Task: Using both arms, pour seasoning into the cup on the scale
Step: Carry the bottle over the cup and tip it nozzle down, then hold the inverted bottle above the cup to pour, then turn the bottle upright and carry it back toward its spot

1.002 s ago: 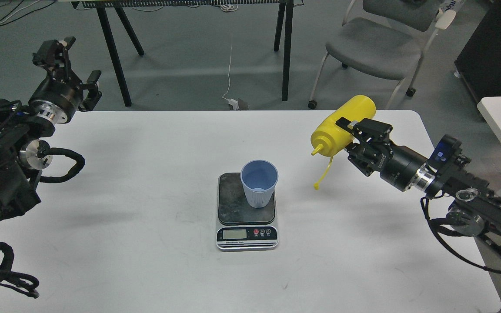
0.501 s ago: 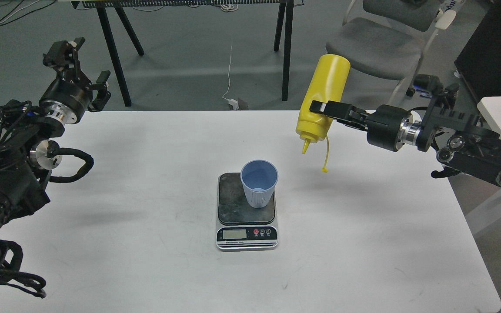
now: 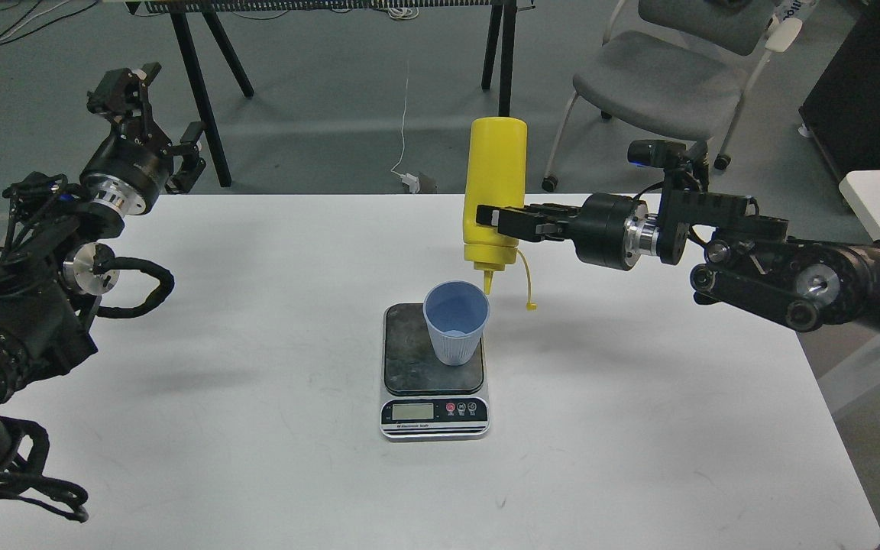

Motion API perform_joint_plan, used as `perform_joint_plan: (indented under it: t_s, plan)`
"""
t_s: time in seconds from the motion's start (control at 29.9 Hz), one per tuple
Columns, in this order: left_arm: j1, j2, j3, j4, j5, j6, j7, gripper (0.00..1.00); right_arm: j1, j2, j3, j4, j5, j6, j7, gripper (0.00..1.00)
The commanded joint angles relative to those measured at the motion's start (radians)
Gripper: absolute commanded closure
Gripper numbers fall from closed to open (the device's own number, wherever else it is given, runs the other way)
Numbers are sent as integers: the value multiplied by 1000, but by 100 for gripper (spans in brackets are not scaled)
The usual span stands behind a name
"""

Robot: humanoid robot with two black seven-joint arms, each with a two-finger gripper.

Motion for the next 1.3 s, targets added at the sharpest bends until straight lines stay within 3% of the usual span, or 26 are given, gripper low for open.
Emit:
perform_joint_plan:
  t_s: [0.0,0.77,0.97,1.04,1.14,1.27]
  plan:
    - [1,0,0,0,0,0,0,6,5,19,-1,-6,-21,-10,-2,52]
    - [1,3,8,0,0,0,0,6,67,74,-64,-10,-25,-36,-15,52]
    - [0,1,8,-2,0,0,0,6,70,48,5,-10,51,-23,-17,49]
    - [0,1,9,-2,2,0,0,6,56,7,66,3,189,8,-14,49]
    - [0,-2,11,-5,8,0,0,6,29,-71,152,60,445,135,-9,49]
    - [0,-2,11,-5,8,0,0,6,-98,-170,345,97,853,397,-15,50]
